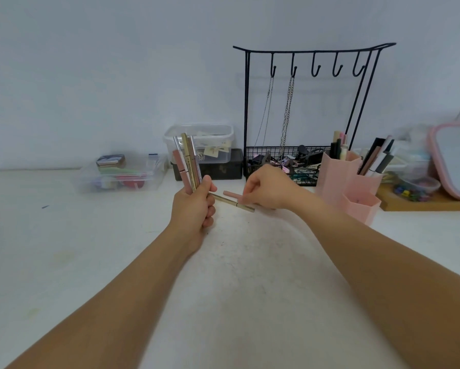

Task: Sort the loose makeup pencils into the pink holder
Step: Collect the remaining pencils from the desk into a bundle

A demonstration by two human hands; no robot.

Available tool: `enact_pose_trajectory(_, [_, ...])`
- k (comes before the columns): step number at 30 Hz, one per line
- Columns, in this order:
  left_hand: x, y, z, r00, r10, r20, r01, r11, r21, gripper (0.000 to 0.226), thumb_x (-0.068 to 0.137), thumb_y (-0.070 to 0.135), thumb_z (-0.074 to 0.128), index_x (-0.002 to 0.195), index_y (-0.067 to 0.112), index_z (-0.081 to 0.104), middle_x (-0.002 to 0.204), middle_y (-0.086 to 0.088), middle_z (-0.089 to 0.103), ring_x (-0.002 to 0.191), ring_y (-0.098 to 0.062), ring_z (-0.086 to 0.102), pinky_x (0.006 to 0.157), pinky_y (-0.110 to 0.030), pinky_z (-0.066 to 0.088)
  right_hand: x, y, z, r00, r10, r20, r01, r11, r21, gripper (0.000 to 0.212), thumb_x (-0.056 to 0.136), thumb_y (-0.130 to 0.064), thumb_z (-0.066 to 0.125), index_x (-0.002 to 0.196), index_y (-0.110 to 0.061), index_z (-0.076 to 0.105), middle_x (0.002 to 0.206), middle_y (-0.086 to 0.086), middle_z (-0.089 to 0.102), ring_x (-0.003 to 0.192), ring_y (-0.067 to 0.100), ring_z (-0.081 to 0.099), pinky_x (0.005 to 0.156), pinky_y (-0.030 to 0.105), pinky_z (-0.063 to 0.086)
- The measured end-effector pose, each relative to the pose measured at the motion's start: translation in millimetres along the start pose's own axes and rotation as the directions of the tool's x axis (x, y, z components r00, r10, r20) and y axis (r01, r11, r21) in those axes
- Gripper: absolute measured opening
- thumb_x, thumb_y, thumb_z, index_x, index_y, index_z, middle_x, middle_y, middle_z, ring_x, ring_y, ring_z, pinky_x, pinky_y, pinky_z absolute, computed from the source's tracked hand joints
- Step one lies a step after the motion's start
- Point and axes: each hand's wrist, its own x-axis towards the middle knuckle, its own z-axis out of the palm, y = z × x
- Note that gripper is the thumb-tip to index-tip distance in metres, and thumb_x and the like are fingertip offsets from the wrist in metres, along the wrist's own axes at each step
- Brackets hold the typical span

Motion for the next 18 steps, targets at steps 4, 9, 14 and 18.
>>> enact_pose_trajectory(4, [-2, 3, 1, 1.000, -0.026, -0.010, 0.026, 1.000, -0.015, 0.032, 0.100, 0.041, 0.060, 0.080, 0.019, 0.049, 0.048, 0.010, 0.038, 0.042, -0.007, 0.028, 0.037, -0.021, 0.022, 3, 2, 13, 0.999, 0.017, 0.035, -0.014, 0.996, -0.091, 0.016, 0.077, -0.031, 0.084, 0.074, -0.017, 0.077, 0.076, -0.002, 0.073, 0.074, 0.015, 0.067, 0.064, 0.030, 0.053])
enact_pose_trajectory(9, [-4, 5, 2, 0.999, -0.039, -0.016, 0.039, 0.999, -0.007, 0.038, 0.095, 0.048, 0.064, 0.077, 0.021, 0.045, 0.045, 0.011, 0.036, 0.038, -0.006, 0.027, 0.036, -0.021, 0.023, 3, -2, 13, 0.994, 0.013, 0.107, -0.002, 0.995, -0.099, 0.017, 0.084, -0.027, 0.078, 0.078, -0.010, 0.078, 0.083, 0.006, 0.076, 0.079, 0.020, 0.069, 0.073, 0.035, 0.060])
enact_pose_trajectory(14, [-4, 5, 2, 0.999, -0.041, 0.001, 0.041, 0.999, -0.024, 0.041, 0.092, 0.055, 0.065, 0.078, 0.021, 0.046, 0.048, 0.010, 0.035, 0.041, -0.008, 0.025, 0.037, -0.021, 0.022, -3, -3, -7, 0.986, 0.029, 0.167, -0.058, 0.984, 0.170, 0.023, 0.087, -0.022, 0.076, 0.075, -0.002, 0.076, 0.071, 0.011, 0.070, 0.059, 0.015, 0.055, 0.056, 0.025, 0.046])
enact_pose_trajectory(18, [-5, 5, 1, 0.999, -0.032, 0.038, 0.033, 0.999, -0.041, 0.047, 0.091, 0.062, 0.059, 0.074, 0.020, 0.049, 0.053, 0.006, 0.032, 0.046, -0.010, 0.025, 0.040, -0.022, 0.019, -6, -9, -18, 0.977, -0.026, 0.211, -0.083, 0.866, 0.493, 0.022, 0.091, -0.020, 0.072, 0.071, -0.011, 0.070, 0.068, 0.003, 0.066, 0.058, 0.012, 0.053, 0.056, 0.022, 0.046])
